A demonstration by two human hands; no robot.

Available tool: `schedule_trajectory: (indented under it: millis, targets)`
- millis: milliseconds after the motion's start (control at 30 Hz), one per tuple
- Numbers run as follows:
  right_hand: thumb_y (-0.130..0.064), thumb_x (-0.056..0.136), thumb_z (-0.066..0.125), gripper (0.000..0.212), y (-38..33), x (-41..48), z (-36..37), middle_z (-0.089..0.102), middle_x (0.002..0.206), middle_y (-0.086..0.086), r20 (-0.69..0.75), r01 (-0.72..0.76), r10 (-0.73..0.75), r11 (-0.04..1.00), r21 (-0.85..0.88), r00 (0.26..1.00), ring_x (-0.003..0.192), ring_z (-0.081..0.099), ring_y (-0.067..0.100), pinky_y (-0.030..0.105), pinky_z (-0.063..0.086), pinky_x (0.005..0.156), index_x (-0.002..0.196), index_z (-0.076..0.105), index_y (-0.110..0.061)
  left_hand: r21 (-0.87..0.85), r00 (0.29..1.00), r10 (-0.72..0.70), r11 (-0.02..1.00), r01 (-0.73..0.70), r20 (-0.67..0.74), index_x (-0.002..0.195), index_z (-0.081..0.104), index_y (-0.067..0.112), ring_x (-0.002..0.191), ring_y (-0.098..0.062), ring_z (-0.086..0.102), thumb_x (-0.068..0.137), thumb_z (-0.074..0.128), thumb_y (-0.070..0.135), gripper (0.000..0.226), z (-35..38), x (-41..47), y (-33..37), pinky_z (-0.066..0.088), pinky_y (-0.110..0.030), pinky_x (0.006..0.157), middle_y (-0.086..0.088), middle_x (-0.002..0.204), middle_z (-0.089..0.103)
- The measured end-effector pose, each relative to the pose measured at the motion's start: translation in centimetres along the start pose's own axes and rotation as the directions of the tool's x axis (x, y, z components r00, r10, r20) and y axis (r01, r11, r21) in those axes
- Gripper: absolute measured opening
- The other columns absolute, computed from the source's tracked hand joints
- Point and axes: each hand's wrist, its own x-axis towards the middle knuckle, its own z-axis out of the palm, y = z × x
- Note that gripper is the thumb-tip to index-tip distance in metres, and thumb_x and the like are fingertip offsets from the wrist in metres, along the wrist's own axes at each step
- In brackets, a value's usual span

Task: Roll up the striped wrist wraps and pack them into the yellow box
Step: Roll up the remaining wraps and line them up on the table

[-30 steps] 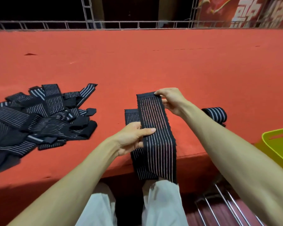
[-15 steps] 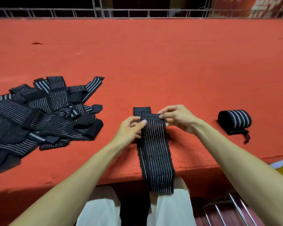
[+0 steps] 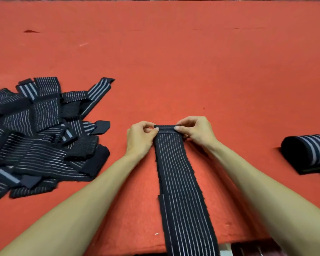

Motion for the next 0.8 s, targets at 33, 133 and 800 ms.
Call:
schedule_trajectory:
  millis: [33, 133, 800]
  targets:
    - [-0.012, 0.079, 0.078, 0.018, 0.4, 0.6, 0.4, 0.068, 0.065, -0.006, -0.027, 0.013, -0.014, 1.0, -0.025, 1.0, 0.049, 0.057, 0.0, 0.022, 0.047, 0.053, 0.071, 0.07, -0.025, 0.045, 1.0, 0.021, 0.999, -0.02, -0.013, 0.085, 0.069, 0.018, 0.063, -0.009, 0.062, 0.085, 0.072, 0.019, 0.003, 0.3, 0.5, -0.4, 0.051, -0.026, 0.071, 0.006, 0.068, 0.066]
    - [-0.015, 0.076, 0.081, 0.013, 1.4, 1.1, 1.1, 0.067, 0.066, -0.005, -0.099, 0.034, -0.043, 0.996, -0.088, 0.994, 0.055, 0.057, 0.003, 0.02, 0.048, 0.058, 0.075, 0.07, -0.022, 0.127, 0.997, 0.073, 0.99, -0.068, -0.03, 0.09, 0.073, 0.018, 0.078, -0.013, 0.065, 0.085, 0.071, 0.021, 0.006, 0.7, 0.9, -0.9, 0.046, -0.024, 0.082, 0.006, 0.071, 0.066]
    - [-0.014, 0.083, 0.073, 0.009, -0.4, 0.0, 0.6, 0.06, 0.063, -0.017, -0.085, 0.092, -0.116, 0.964, -0.251, 0.99, 0.062, 0.054, -0.003, 0.007, 0.039, 0.064, 0.078, 0.07, -0.021, 0.212, 0.959, 0.192, 0.948, -0.236, 0.206, 0.1, 0.045, 0.019, 0.087, -0.013, 0.048, 0.096, 0.054, 0.016, 0.01, -0.4, -0.5, 0.4, 0.034, -0.025, 0.076, 0.003, 0.1, 0.049]
